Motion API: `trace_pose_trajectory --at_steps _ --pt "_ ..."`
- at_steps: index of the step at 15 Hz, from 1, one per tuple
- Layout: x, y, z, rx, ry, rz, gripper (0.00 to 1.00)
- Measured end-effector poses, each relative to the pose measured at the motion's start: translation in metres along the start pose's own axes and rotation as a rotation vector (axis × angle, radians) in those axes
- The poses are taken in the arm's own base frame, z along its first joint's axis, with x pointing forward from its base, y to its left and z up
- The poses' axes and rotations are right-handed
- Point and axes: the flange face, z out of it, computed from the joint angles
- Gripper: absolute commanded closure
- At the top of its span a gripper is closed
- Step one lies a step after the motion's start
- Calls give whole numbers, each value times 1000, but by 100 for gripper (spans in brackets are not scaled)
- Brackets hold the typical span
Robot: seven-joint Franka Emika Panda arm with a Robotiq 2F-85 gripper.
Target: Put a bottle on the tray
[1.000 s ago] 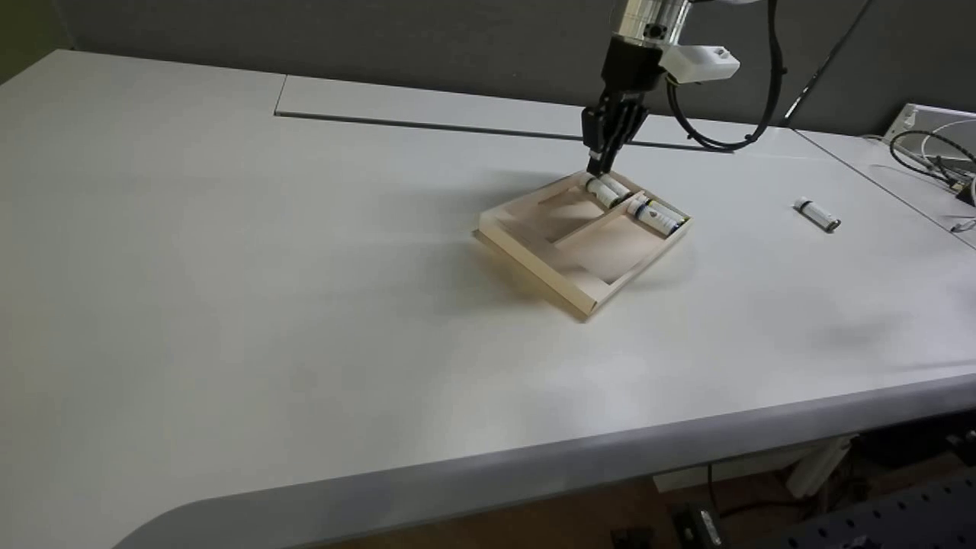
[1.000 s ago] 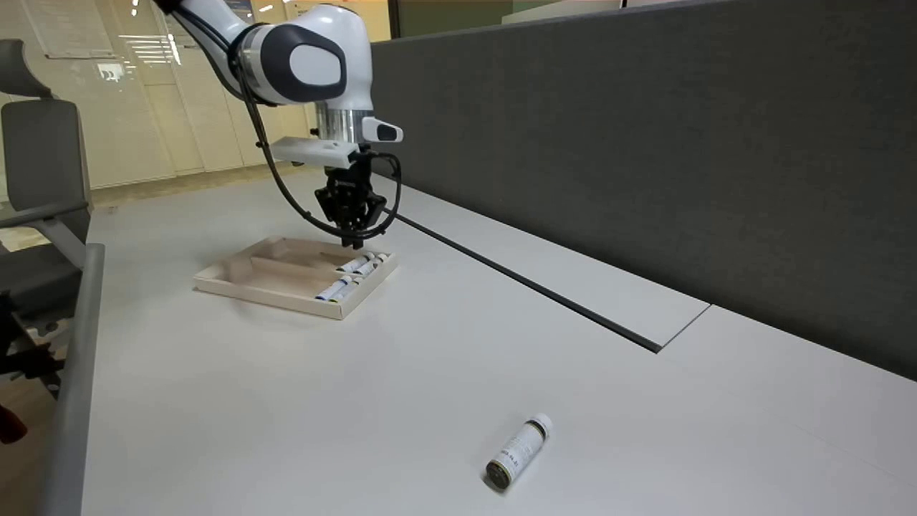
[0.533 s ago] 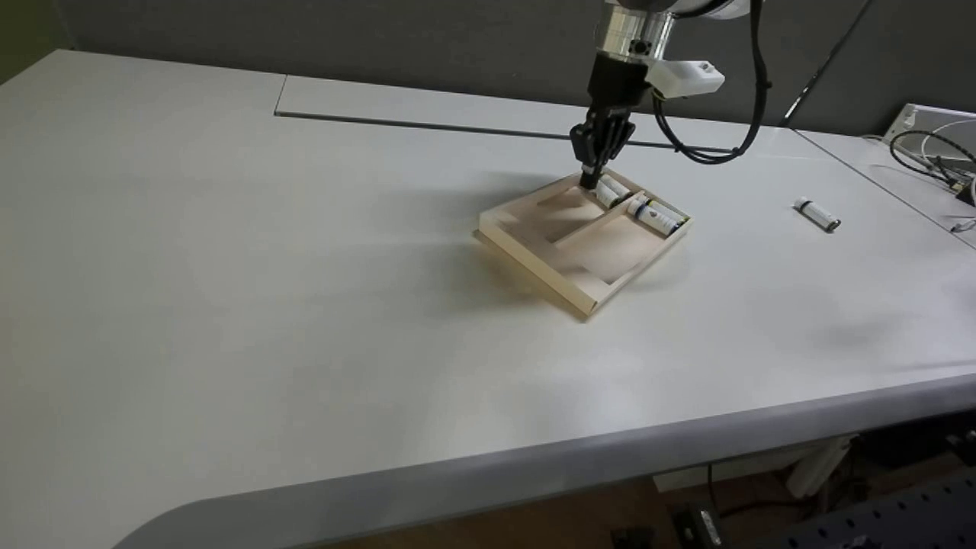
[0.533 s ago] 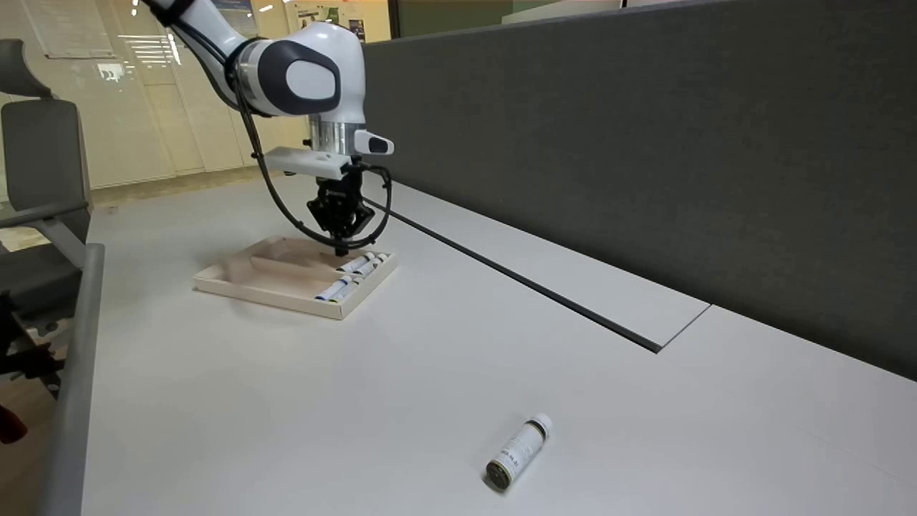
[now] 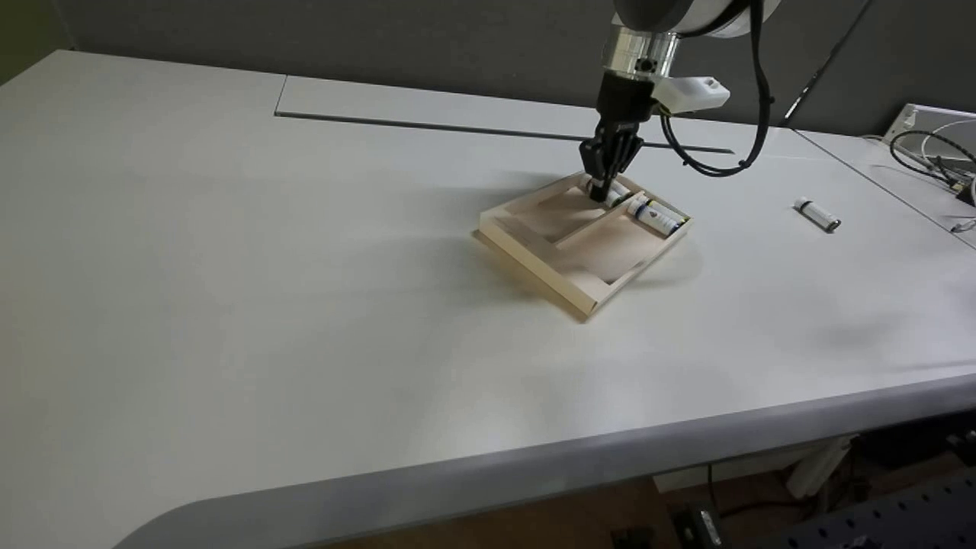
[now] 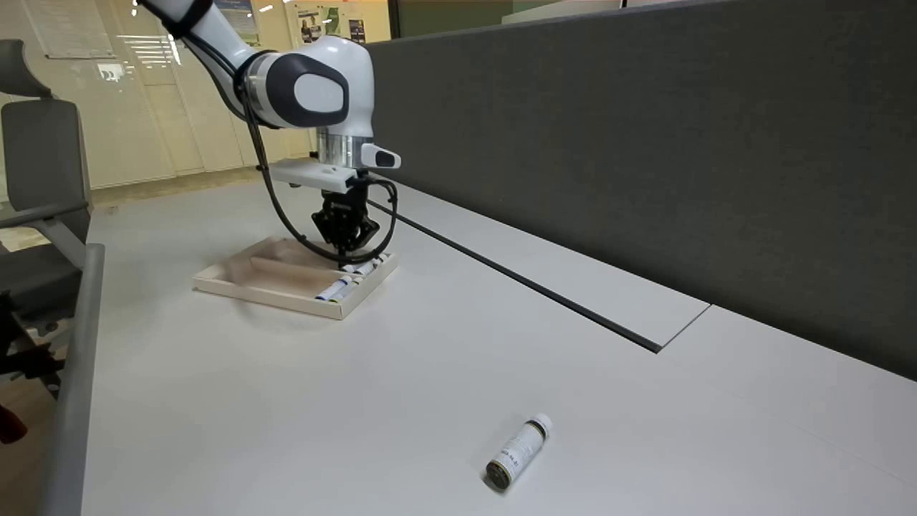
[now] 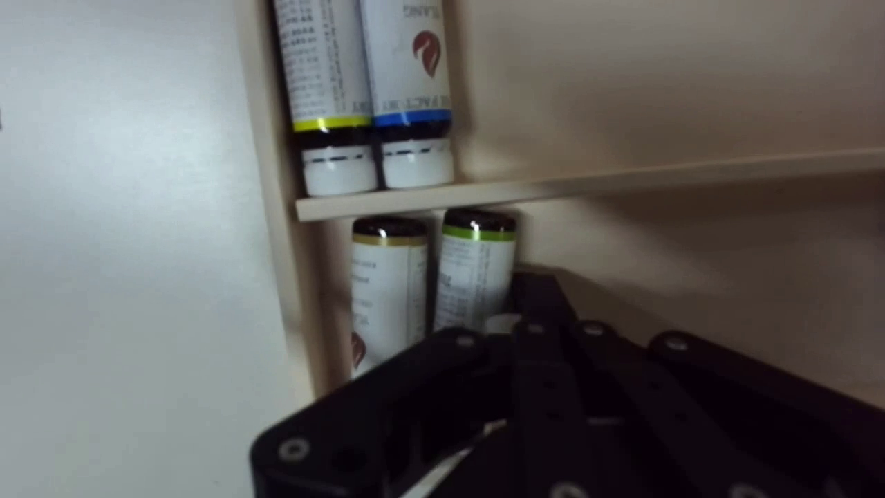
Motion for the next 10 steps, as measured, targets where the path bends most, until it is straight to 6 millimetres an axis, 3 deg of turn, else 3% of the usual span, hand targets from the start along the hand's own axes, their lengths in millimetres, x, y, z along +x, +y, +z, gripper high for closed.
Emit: trace_pose_trajectory --at_steps 10 --pt "-22 60 -7 -24 3 91 100"
